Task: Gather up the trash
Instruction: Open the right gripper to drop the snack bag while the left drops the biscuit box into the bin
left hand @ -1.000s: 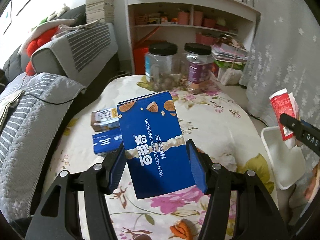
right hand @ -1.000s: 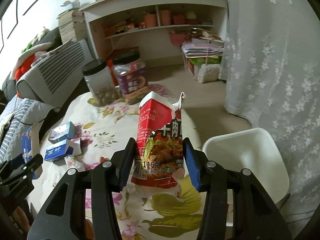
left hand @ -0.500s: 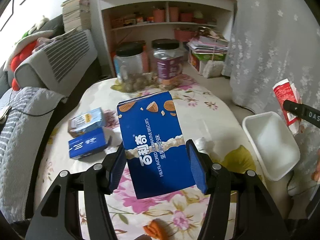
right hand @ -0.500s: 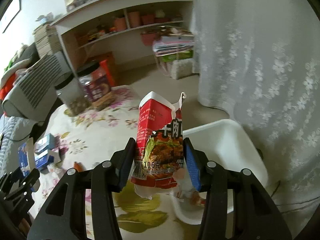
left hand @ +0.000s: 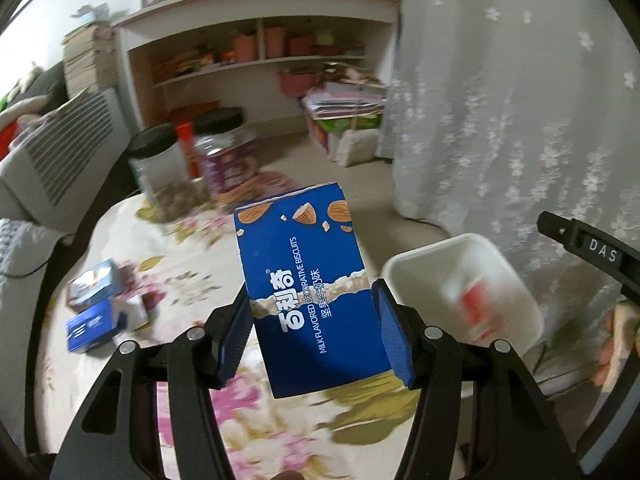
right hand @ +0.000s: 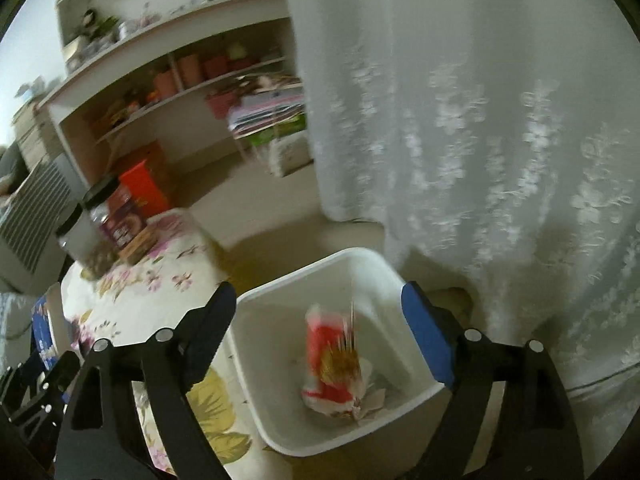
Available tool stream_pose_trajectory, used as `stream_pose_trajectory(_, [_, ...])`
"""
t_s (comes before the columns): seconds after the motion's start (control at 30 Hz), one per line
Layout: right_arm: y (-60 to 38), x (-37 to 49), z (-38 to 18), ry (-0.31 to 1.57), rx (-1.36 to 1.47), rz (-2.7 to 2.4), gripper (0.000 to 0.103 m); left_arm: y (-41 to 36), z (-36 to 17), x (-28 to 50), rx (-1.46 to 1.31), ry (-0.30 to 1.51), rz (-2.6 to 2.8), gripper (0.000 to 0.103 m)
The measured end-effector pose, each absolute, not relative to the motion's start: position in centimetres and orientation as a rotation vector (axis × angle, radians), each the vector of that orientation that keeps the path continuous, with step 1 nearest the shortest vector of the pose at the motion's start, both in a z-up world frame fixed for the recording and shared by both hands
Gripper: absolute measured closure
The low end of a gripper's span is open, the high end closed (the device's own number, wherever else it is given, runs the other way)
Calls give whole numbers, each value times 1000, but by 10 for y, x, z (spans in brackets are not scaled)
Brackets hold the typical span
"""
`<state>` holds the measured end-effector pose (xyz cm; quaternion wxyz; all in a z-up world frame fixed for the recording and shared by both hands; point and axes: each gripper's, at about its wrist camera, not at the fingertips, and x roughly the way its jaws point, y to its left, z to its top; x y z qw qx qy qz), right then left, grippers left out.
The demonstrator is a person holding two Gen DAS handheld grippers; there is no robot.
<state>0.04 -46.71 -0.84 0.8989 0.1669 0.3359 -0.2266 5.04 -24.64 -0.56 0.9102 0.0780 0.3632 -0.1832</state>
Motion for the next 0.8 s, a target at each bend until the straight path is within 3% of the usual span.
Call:
stream_pose_trajectory(0.27, [-502,-24,-8,696,347,-598,8,-307,-7,46,171,774,-460,45])
stream_pose_trajectory(0.57, [-544,-59,-8,672,401,-761,7,-373,-5,41,185,791,-587,44])
stream_pose_trajectory(0.7, [-557,-72,-4,635,426,-823,7,-391,-5,42,183,824,-631,26])
stream_pose_trajectory(0.8, [-561,-79,-2,618,433,-842,7,-394,-5,41,184,833,-635,26])
